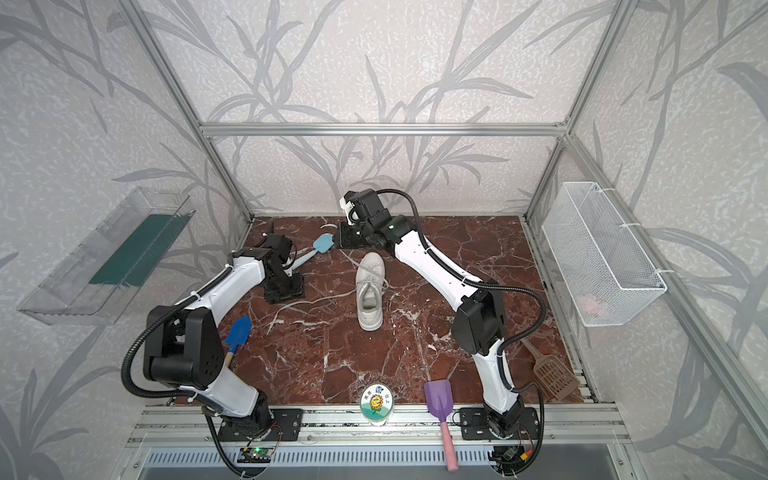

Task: Tie the shoes

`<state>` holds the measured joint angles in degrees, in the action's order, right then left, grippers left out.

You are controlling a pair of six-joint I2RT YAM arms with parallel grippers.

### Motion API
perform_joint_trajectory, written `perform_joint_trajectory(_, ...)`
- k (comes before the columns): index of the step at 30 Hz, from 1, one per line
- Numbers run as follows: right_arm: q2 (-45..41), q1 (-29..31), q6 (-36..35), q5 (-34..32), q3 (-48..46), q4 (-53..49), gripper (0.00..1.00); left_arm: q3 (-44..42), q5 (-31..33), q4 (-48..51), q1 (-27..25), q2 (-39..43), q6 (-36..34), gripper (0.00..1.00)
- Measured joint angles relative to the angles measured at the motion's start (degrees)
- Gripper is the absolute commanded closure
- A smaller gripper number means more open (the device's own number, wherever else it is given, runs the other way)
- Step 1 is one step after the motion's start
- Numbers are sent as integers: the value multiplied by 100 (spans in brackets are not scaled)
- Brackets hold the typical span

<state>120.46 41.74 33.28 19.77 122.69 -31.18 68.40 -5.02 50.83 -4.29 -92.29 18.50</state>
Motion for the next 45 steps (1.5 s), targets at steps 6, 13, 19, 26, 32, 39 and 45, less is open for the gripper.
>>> perform_joint_trajectory(6, 446, 116, 146, 44, 459, -46, 100, -153, -81, -44, 15, 107, 61, 41)
perform_joint_trajectory(13, 964, 199, 323, 50, 1069, -105, 100, -293, -131, -129, 17, 131, 101, 41)
perform_joint_trajectory(19, 1460, 258, 573, 122, 1600, -166, 100, -431, -173, -168, 17, 269, 144, 41)
perform_joint_trajectory(26, 1947, 275, 859, 177, 1827, -173, 100, -518, -201, -186, 17, 402, 170, 41)
perform_joint_trajectory(32, 2345, 289, 1047, 184, 1939, -144, 100, -520, -225, -186, 17, 433, 192, 41)
perform_joint_trajectory(39, 2924, 306, 1202, 225, 2249, -59, 100, -549, -267, -186, 20, 494, 212, 41)
perform_joint_trajectory(45, 3346, 313, 1285, 219, 2470, -11, 90, -568, -289, -186, 20, 509, 210, 41)
